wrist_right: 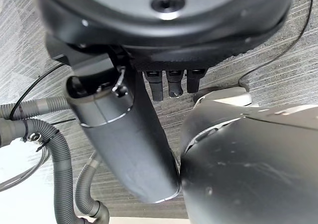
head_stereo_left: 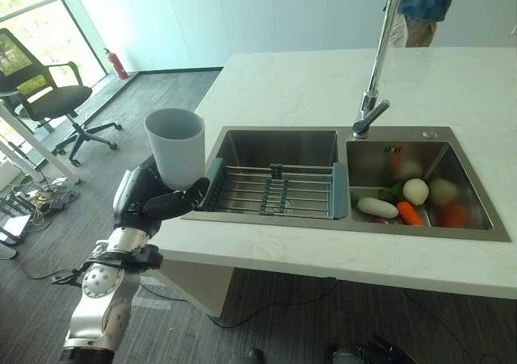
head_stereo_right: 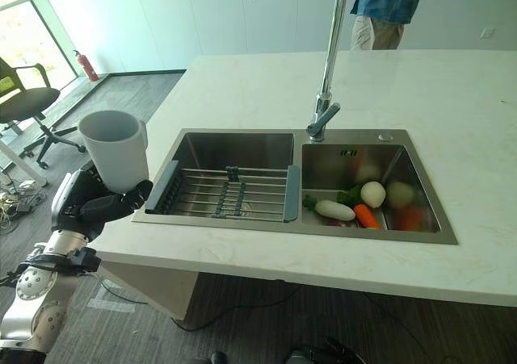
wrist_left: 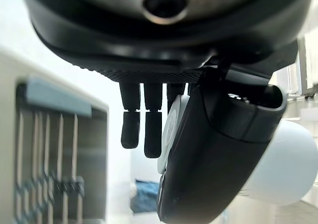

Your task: Place the dishes in the dishwasher.

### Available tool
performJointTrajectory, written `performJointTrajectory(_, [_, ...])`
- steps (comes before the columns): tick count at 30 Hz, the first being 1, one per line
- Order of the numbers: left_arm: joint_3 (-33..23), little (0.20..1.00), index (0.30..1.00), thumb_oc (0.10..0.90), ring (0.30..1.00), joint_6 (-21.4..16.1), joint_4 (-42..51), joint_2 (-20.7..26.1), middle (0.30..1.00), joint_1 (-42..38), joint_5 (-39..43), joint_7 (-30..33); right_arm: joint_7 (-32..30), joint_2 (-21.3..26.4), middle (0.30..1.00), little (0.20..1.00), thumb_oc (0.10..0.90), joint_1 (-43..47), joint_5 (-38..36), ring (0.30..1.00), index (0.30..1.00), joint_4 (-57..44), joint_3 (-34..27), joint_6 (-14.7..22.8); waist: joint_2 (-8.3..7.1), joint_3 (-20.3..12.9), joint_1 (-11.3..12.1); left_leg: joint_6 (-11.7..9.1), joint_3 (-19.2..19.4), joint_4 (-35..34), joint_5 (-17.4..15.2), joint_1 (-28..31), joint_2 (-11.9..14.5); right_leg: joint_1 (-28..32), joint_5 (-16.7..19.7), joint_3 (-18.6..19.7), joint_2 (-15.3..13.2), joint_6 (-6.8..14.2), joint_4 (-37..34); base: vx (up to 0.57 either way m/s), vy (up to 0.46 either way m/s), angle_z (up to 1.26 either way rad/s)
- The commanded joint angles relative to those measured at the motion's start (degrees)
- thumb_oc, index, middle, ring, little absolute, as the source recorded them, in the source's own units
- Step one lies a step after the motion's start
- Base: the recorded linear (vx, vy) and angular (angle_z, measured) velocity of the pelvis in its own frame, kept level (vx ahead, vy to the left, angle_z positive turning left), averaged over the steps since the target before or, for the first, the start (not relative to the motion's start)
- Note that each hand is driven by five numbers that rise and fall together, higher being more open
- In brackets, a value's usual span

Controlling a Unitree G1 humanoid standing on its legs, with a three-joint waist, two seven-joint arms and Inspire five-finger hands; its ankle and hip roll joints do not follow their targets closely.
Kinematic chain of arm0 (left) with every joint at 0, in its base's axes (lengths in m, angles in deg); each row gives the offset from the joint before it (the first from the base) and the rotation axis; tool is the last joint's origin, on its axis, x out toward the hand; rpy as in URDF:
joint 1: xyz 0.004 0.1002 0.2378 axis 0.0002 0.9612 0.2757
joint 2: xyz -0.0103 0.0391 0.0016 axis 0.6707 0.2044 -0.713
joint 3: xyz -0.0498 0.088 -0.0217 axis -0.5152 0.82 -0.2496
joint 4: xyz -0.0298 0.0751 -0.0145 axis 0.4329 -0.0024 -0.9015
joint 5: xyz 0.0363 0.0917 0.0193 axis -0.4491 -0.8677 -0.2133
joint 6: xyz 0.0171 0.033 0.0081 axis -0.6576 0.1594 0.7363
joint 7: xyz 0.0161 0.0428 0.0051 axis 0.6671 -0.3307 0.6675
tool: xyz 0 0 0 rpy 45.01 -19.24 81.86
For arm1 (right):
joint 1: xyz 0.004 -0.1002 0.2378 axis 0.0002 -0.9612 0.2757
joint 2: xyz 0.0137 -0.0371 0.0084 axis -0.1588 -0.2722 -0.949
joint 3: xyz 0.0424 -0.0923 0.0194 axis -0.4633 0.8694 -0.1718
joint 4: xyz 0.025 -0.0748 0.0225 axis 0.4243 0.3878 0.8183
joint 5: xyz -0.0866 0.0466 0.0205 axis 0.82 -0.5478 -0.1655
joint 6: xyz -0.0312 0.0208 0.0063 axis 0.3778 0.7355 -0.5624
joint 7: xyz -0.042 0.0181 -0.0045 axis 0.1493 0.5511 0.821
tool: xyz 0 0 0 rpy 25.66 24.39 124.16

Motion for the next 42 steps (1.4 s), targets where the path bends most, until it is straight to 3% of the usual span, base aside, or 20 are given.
performJointTrajectory(1, [-5.43, 0.3, 0.3, 0.4, 0.3, -6.23, 5.1, 0.8, 0.3, -8.25, 6.75, -4.26, 0.68, 1.05, 0.9, 0.9, 0.8, 1.85, 0.96, 0.9, 0.9, -0.42, 2.15, 1.83, 0.56, 0.7, -0.39, -0.03, -2.86, 8.05, -11.31, -3.46, 1.97, 8.78, -9.87, -2.14, -0.46, 4.58, -5.58, -0.03, -0.074, 0.07])
performJointTrajectory(7, [-6.62, 0.3, 0.3, 0.4, 0.3, -5.83, 5.16, 1.08, 0.3, -7.13, 8.21, -6.86, 1.44, 2.16, 0.9, 0.9, 0.8, 2.99, 1.36, 0.9, 0.9, 2.23, 2.57, 1.74, 0.92, 1.18, 1.28, -1.32, -3.92, 8.05, -9.13, -3.44, 2.61, 9.23, -10.26, -2.18, 0.86, 3.57, -5.58, -0.02, -0.117, 0.05])
performJointTrajectory(9, [-7.67, 0.3, 0.3, 0.4, 0.3, -5.11, 5.15, 0.9, 0.3, -6.44, 8.37, -8.23, 1.61, 2.11, 0.9, 0.9, 0.8, 2.57, 2.49, 0.9, 0.9, 3.32, 2.38, 1.48, 1.49, 1.8, 1.91, -2.04, -3.35, 8.05, -7.28, -4.91, 3.92, 9.86, -10.37, -3.39, 1.4, 3.26, -5.58, -0.07, -0.124, 0.07])
performJointTrajectory(13, [-8.21, 0.3, 0.3, 0.4, 0.3, -4.45, 4.06, 0.3, 0.3, -7.35, 9.22, -11.47, -0.45, 2.3, 0.9, 0.9, 0.8, 0.94, 1.66, 0.9, 0.9, 3.32, 0.68, 2.26, 1.84, 2.76, 0.51, -2.62, 3.31, 8.05, -5.46, -5.94, 6.62, 10.34, -10.45, -7.73, -0.13, 3.79, -5.58, -0.18, -0.043, 0.36])
performJointTrajectory(16, [-5.89, 0.3, 0.3, 0.4, 0.3, -5.67, 3.81, -1.05, 0.3, -8.09, 8.05, -12.24, -1.38, 3.09, 0.9, 0.9, 0.8, 0.05, 1.43, 0.9, 0.9, 1.62, -1.62, 2.0, 0.32, 2.74, -1.58, -1.42, 9.42, 8.05, -5.2, -1.94, 5.96, 8.47, -8.37, -9.42, -3.18, 3.87, -5.58, -0.31, 0.092, 0.83])
performJointTrajectory(18, [-5.16, 0.3, 0.3, 0.4, 0.3, -6.43, 3.82, -1.52, 0.3, -8.09, 8.99, -13.16, -1.05, 3.62, 0.9, 0.9, 0.8, -0.47, 1.84, 0.9, 0.9, 0.88, -3.04, 2.03, -0.93, 2.74, -2.3, -0.71, 11.19, 8.05, -3.56, 1.08, 5.11, 7.23, -6.89, -9.7, -4.98, 3.87, -5.58, -0.3, 0.151, 0.92])
performJointTrajectory(21, [-4.26, 0.3, 0.3, 0.4, 0.3, -6.9, 3.3, -2.59, 0.3, -8.54, 9.18, -14.42, -0.21, 4.36, 0.9, 0.9, 0.8, -1.27, 1.41, 0.9, 0.9, 0.72, -4.84, 2.99, -1.1, 2.01, -3.86, -2.28, 13.54, 8.05, -2.24, 6.48, 7.29, 5.57, -6.05, -11.48, -7.01, 4.03, -5.58, -0.25, 0.265, 0.87])
performJointTrajectory(22, [-3.79, 0.3, 0.3, 0.4, 0.3, -7.4, 2.83, -2.67, 0.3, -8.89, 7.99, -14.14, 0.08, 4.52, 0.9, 0.9, 0.8, -1.46, 1.16, 0.9, 0.9, 0.88, -5.34, 3.66, -0.71, 1.66, -4.28, -2.31, 13.63, 8.05, -4.1, 6.73, 7.39, 4.76, -4.99, -12.41, -7.78, 4.61, -5.58, -0.38, 0.447, 1.04])
performJointTrajectory(23, [-3.53, 0.3, 0.3, 0.4, 0.3, -7.59, 2.49, -2.02, 0.3, -8.83, 6.95, -13.99, 0.36, 4.53, 0.9, 0.9, 0.8, -1.4, 0.45, 0.9, 0.9, 0.79, -5.7, 3.84, -0.33, 1.29, -4.81, -1.46, 13.16, 8.05, -8.95, 6.92, 6.1, 3.46, -3.17, -12.76, -8.73, 5.7, -5.58, -0.28, 0.406, 1.11])
performJointTrajectory(25, [-3.08, 0.3, 0.3, 0.4, 0.3, -8.57, 2.01, -0.65, 0.3, -8.62, 4.38, -13.02, -1.42, 3.76, 0.9, 0.9, 0.8, -1.14, -3.88, 0.9, 0.9, -0.37, -6.29, 4.34, -0.17, 1.08, -5.53, -0.33, 13.21, 8.05, -14.26, 7.61, 4.6, 1.95, -0.2, -13.09, -10.44, 7.78, -5.58, -0.22, 0.373, 1.15])
performJointTrajectory(27, [-3.03, 0.3, 0.3, 0.4, 0.3, -9.03, 2.77, 0.85, 0.3, -7.87, 1.94, -11.14, -3.28, 2.61, 0.9, 0.9, 0.8, -0.86, -6.41, 0.9, 0.9, -2.56, -7.44, 2.67, -0.07, 0.98, -5.01, 1.05, 11.27, 8.05, -17.77, 7.6, 2.09, 1.07, 2.34, -13.2, -11.99, 10.07, -5.58, -0.22, 0.373, 1.44])
performJointTrajectory(30, [-4.64, 0.3, 0.3, 0.4, 0.3, -9.25, 5.2, 2.23, 0.3, -5.57, -5.2, -5.14, -7.51, 0.31, 0.9, 0.9, 0.8, -0.87, -4.79, 0.9, 0.9, -5.14, -8.2, 0.77, -0.8, 1.2, -2.67, 3.42, 9.67, 8.05, -19.28, 6.03, -0.87, 1.8, 4.41, -14.2, -15.23, 11.99, -5.58, -0.28, 0.353, 0.69])
performJointTrajectory(33, [-5.5, 0.3, 0.3, 0.4, 0.3, -9.64, 6.42, 2.6, 0.3, -3.76, -9.67, -1.91, -7.86, -0.7, 0.9, 0.9, 0.8, -1.08, -4.03, 0.9, 0.9, -6.51, -8.58, -1.68, -1.44, 1.86, -1.33, 5.08, 8.71, 8.05, -17.82, 3.93, -2.83, 2.35, 5.16, -13.85, -16.29, 11.06, -5.58, -0.21, 0.182, 0.51])
performJointTrajectory(35, [-5.32, 0.3, 0.3, 0.4, 0.3, -10.73, 6.07, 2.78, 0.3, -3.26, -10.38, -1.05, -7.23, -1.65, 0.9, 0.9, 0.8, -1.45, -3.42, 0.9, 0.9, -7.87, -8.23, -2.32, -1.38, 2.38, -1.52, 5.95, 5.64, 8.05, -17.54, 3.16, -4.06, 2.34, 4.36, -9.71, -14.6, 10.74, -5.58, -0.07, 0.132, 0.69])
performJointTrajectory(37, [-5.05, 0.3, 0.3, 0.4, 0.3, -11.82, 5.22, 2.98, 0.3, -3.24, -9.87, -1.73, -6.47, -2.27, 0.9, 0.9, 0.8, -1.91, -1.03, 0.9, 0.9, -8.64, -7.06, -2.38, -1.46, 3.17, -2.79, 6.79, 1.8, 8.05, -16.42, 2.59, -5.22, 2.95, 2.02, -3.19, -9.73, 9.83, -5.58, 0.0, 0.056, 1.23])
performJointTrajectory(38, [-4.8, 0.3, 0.3, 0.4, 0.3, -12.28, 4.69, 2.66, 0.3, -2.98, -10.52, -1.73, -4.78, -2.17, 0.9, 0.9, 0.8, -2.56, 0.92, 0.9, 0.9, -9.56, -5.79, -1.91, -1.34, 3.86, -3.47, 6.94, -1.06, 8.05, -16.05, 2.53, -5.67, 4.76, -0.79, 0.65, -5.44, 8.58, -5.58, 0.04, 0.009, 1.6])
performJointTrajectory(42, [-3.5, 0.3, 0.3, 0.4, 0.3, -13.5, 3.65, 1.48, 0.3, -1.78, -12.06, -0.95, -3.1, 0.0, 0.9, 0.9, 0.8, -3.85, 0.69, 0.9, 0.9, -11.49, -3.69, -3.16, -2.7, 3.87, -4.05, 6.52, -8.11, 8.05, -14.36, 0.23, -7.88, 6.36, -4.42, 8.51, 1.69, 6.02, -5.58, 0.07, -0.122, 1.99])
